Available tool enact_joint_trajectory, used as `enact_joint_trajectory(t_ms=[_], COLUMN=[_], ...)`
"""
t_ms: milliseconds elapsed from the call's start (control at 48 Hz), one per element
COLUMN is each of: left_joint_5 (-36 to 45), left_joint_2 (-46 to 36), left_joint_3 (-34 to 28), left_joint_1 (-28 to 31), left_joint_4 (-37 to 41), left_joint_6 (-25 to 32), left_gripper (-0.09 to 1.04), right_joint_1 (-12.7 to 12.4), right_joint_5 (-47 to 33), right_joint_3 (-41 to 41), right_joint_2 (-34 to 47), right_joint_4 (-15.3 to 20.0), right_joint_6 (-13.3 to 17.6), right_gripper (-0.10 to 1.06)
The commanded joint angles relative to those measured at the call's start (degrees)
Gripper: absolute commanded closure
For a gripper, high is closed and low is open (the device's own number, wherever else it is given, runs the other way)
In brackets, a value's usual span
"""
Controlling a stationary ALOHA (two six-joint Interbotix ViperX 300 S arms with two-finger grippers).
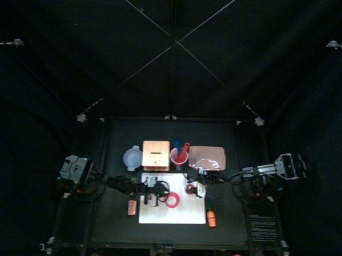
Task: Get the cutter from the drawer then cut the dough then place the extra dough in the bowl
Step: Place the extra dough in the bowl
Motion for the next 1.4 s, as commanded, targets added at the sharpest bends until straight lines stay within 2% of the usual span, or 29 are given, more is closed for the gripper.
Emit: enact_joint_trajectory(t_ms=[21, 375, 688, 1208, 1396], left_joint_5=[3.1, 6.6, 6.3, 6.9, 9.9], left_joint_2=[0.1, 4.4, 2.5, 4.3, 5.4], left_joint_3=[-2.8, -6.3, -6.0, -5.9, -6.5], left_joint_1=[0.4, 1.4, 1.6, 1.9, 2.0], left_joint_4=[0.4, 0.7, 1.2, 2.9, 2.9], left_joint_6=[0.2, -0.1, 0.0, -0.1, -0.2], left_gripper=[0.24, 0.2, 0.19, 0.19, 0.2], right_joint_1=[0.0, 0.3, 0.4, 0.4, 0.4], right_joint_5=[-0.4, -0.6, -0.7, -1.1, -1.1], right_joint_3=[-0.5, -0.4, 0.4, 0.2, 0.0], right_joint_2=[-0.9, -0.8, -0.8, -0.8, -0.8], right_joint_4=[0.1, 1.1, 1.7, 1.7, 1.7], right_joint_6=[0.0, 0.0, 0.0, 0.0, 0.1], right_gripper=[0.11, 0.11, 0.11, 0.11, 0.11])
